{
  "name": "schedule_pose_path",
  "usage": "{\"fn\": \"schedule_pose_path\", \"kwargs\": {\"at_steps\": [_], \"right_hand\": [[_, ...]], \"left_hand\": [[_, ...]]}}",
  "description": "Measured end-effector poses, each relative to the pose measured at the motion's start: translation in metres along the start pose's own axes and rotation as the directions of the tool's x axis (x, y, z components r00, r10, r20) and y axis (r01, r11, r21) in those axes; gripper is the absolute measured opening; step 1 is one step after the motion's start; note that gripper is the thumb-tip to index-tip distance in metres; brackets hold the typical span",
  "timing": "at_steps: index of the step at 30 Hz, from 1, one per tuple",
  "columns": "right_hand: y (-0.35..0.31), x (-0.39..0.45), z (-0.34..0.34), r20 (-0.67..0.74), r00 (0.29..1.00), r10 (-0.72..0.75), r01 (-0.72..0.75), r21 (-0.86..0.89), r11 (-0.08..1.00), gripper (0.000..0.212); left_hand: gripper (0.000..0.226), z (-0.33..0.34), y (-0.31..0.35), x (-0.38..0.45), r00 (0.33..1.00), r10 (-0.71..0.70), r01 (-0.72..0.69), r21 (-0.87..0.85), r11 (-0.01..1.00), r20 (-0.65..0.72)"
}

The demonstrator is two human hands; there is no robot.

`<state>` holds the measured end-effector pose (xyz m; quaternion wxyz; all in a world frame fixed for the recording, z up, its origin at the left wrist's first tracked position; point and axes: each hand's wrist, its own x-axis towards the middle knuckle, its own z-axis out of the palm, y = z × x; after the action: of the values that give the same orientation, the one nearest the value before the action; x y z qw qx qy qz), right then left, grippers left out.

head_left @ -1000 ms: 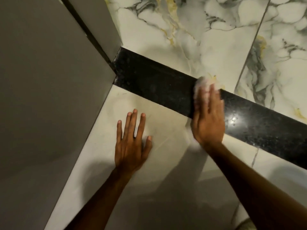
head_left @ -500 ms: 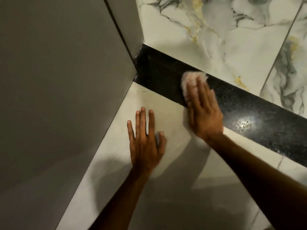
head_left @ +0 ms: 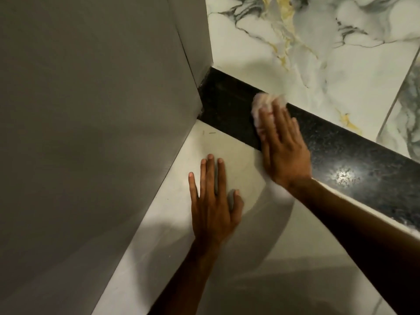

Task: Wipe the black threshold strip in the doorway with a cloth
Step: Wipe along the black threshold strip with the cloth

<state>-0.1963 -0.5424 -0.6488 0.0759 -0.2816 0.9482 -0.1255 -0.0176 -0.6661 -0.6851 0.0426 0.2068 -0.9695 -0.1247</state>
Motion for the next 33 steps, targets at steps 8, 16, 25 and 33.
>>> {"fn": "schedule_pose_path", "kwargs": {"at_steps": [8,16,25,33], "right_hand": [[-0.049,0.074,0.004,0.012,0.998,-0.062,0.061,0.064,0.996,0.065],[0.04,-0.022,-0.017,-0.053,0.975,0.214,-0.21,0.073,0.975,0.064],[0.045,-0.118,-0.003,-0.031,0.997,0.077,-0.075,0.051,0.996,0.064],[0.128,-0.118,-0.026,-0.193,0.848,0.494,-0.488,0.082,0.869,0.063]], "left_hand": [[0.072,-0.001,0.001,0.0,1.0,0.01,-0.011,-0.046,0.999,-0.015],[0.072,-0.005,0.002,-0.001,0.994,0.107,-0.106,-0.009,0.994,0.032],[0.071,-0.004,0.031,-0.017,0.952,0.294,-0.297,0.026,0.955,0.082],[0.075,0.022,0.104,-0.034,0.828,0.519,-0.532,0.003,0.847,0.211]]}}
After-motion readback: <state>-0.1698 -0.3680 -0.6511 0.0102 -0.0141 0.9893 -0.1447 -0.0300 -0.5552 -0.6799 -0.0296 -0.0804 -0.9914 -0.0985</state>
